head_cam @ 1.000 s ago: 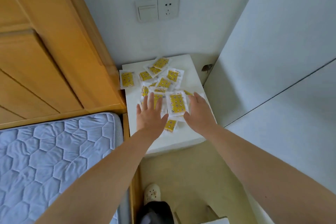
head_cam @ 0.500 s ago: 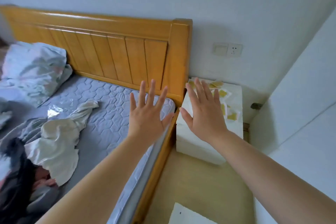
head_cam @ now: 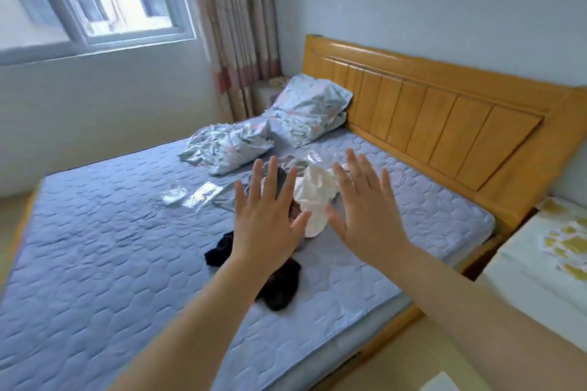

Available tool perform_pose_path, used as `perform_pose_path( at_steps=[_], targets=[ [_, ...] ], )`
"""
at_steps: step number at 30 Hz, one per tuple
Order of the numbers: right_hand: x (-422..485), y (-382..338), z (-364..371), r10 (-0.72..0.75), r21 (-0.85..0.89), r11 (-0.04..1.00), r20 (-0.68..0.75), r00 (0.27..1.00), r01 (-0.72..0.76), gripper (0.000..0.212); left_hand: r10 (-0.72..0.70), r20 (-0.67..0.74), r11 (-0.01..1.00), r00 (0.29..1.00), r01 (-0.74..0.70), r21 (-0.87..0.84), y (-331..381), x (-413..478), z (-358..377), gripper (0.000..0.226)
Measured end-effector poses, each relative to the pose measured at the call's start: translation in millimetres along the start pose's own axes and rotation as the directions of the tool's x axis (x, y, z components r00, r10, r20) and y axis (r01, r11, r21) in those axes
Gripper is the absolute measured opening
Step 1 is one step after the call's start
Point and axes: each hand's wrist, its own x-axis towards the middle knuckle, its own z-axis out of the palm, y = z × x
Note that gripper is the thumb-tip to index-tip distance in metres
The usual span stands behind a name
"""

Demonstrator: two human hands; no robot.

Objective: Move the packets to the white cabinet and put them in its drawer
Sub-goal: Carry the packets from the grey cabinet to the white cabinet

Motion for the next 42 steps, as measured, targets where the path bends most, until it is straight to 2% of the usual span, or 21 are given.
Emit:
perform_pose_path(
  at_steps=[5,10,15,20,26,32,38,42],
  targets=[
    [-13.0,-214.3,15.4,-0.182,0.063,0.981,0.000,0.983,0.182,0.064,-0.124,0.013,0.985,0.992,0.122,0.123,-184.9,-137.9,-45.9,0.073],
    [-30.1,-410.5,20.6,-0.314,0.178,0.935,0.016,0.949,0.307,0.065,-0.271,-0.015,0.951,0.963,0.270,0.153,-333.3,-263.4,-100.6,0.070],
    [-28.4,-561.3,27.8,-0.440,0.243,0.869,-0.014,0.898,0.430,0.063,-0.404,-0.038,0.897,0.914,0.405,0.178,-448.2,-347.9,-141.9,0.070],
    [-8.5,-686.5,47.0,-0.520,0.287,0.809,-0.056,0.852,0.513,0.063,-0.489,-0.095,0.845,0.867,0.498,0.196,-550.1,-390.2,-155.4,0.069],
    [40.5,-820.2,71.2,-0.554,0.332,0.765,-0.101,0.827,0.552,0.066,-0.554,-0.083,0.790,0.828,0.555,0.260,-675.4,-419.6,-168.0,0.068],
    [79.1,-950.5,85.4,-0.592,0.282,0.738,-0.165,0.789,0.613,0.066,-0.592,-0.092,0.756,0.801,0.591,0.280,-807.3,-450.1,-199.0,0.072],
    [115.9,-1122.5,95.5,-0.593,0.130,0.767,-0.230,0.772,0.628,0.068,-0.524,-0.151,0.784,0.838,0.544,0.299,-980.3,-495.6,-230.5,0.071],
    [144.1,-1238.4,90.0,-0.517,0.127,0.817,-0.268,0.813,0.562,0.067,-0.500,-0.164,0.803,0.851,0.526,0.280,-1091.5,-514.5,-254.9,0.071]
  ],
)
